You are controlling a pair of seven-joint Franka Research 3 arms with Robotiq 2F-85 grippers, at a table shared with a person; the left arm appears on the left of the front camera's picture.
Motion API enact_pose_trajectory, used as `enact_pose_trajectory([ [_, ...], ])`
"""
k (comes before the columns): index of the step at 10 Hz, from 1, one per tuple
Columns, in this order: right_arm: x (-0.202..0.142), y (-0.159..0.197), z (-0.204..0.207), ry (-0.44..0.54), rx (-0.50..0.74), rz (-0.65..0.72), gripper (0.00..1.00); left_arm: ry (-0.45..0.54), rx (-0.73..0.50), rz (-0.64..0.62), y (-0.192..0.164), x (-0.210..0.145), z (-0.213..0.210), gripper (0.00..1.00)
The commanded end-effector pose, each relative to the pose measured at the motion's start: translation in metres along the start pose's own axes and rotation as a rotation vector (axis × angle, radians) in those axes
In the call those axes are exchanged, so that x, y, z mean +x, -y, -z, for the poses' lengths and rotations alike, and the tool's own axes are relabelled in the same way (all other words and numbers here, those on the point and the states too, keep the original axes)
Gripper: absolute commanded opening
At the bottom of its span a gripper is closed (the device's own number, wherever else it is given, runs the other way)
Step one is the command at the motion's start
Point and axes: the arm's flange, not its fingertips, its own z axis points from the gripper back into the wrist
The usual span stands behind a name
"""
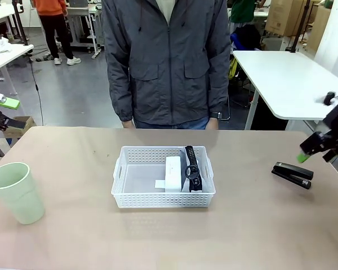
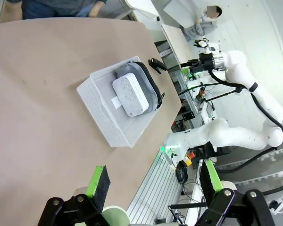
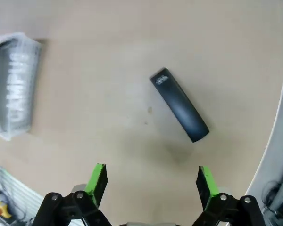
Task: Efficiently arrange items inside the basket to fit them all.
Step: Pick up the Stapler and place it inside the Organizing basket.
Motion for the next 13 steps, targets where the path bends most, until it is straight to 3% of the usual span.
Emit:
enact_pose_trajectory([
  [1, 0.015, -0.001, 0.013, -0.078, -0.158, 0.027, 1.00, -0.008, 0.012, 0.003, 0.003, -0.002, -0.002, 1.00],
  [8, 0.008, 0.005, 0.029, -0.096, -0.153, 0.019, 1.00, -0.008, 0.012, 0.003, 0.003, -0.002, -0.002, 1.00],
  [9, 0.013, 0.003, 0.043, -0.169, -0.154, -0.085, 1.00, -0.008, 0.012, 0.003, 0.003, -0.002, -0.002, 1.00],
  [11, 0.021, -0.009, 0.054, -0.152, -0.202, -0.400, 1.00, -0.008, 0.012, 0.003, 0.003, -0.002, -0.002, 1.00],
  [13, 0.023, -0.009, 0.056, -0.138, -0.156, -0.599, 1.00, -0.008, 0.012, 0.003, 0.003, -0.002, -0.002, 1.00],
])
